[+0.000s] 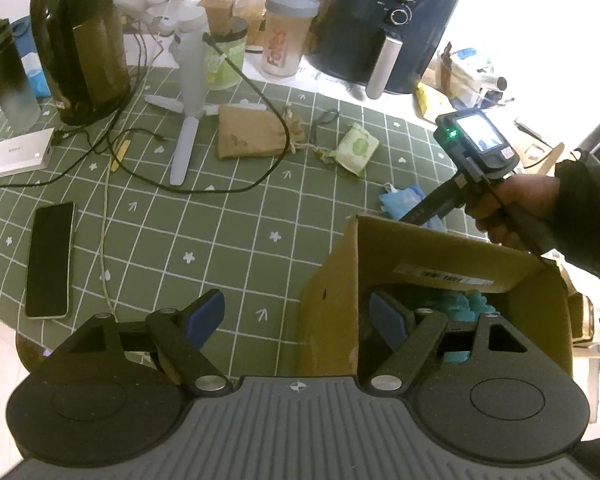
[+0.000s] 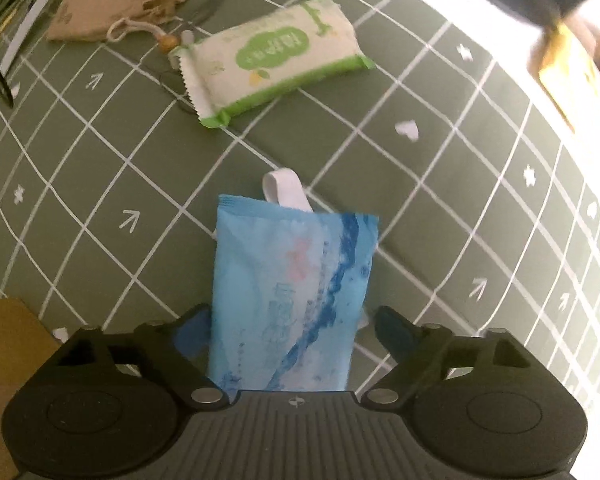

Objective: Organize soft objects
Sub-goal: 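Lift the blue wipes pack with the right gripper while the left tool moves to the green-white wipes pack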

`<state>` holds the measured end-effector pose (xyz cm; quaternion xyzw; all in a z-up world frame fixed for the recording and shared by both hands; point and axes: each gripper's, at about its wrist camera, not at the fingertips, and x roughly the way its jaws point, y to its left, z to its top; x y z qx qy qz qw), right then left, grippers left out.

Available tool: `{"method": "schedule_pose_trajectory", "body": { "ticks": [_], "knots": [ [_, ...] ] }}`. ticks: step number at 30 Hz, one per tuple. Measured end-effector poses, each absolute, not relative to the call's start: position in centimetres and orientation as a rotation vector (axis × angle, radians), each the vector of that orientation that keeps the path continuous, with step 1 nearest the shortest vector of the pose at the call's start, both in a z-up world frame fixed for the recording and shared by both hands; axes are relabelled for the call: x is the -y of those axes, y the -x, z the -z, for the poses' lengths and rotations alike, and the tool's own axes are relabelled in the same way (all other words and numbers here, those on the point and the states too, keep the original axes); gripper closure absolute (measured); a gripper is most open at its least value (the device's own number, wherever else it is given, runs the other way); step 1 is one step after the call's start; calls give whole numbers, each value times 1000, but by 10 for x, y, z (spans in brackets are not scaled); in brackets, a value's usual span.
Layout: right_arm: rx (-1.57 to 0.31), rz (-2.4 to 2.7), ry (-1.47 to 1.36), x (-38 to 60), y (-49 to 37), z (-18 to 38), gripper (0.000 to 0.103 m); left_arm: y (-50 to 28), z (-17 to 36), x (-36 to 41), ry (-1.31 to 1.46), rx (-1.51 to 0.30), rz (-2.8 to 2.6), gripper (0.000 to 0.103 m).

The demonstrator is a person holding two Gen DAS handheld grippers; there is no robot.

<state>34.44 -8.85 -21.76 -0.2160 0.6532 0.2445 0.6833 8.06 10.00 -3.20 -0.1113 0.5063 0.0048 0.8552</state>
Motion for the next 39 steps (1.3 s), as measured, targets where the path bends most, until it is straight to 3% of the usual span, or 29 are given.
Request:
{"method": "schedule_pose_trajectory", "body": {
  "ticks": [6,19,39],
  "knots": [
    [-1427,-561,497,108,-349,196,38,-87,25,-101,217,-1040,8,23],
    [-1297,-607,359,134,-336,128,38,-103,13,-105,179,-959,62,23],
    [-1102,-497,190,200,-303,86,39,-157,10,-87,10,-900,259,24]
  ]
}}
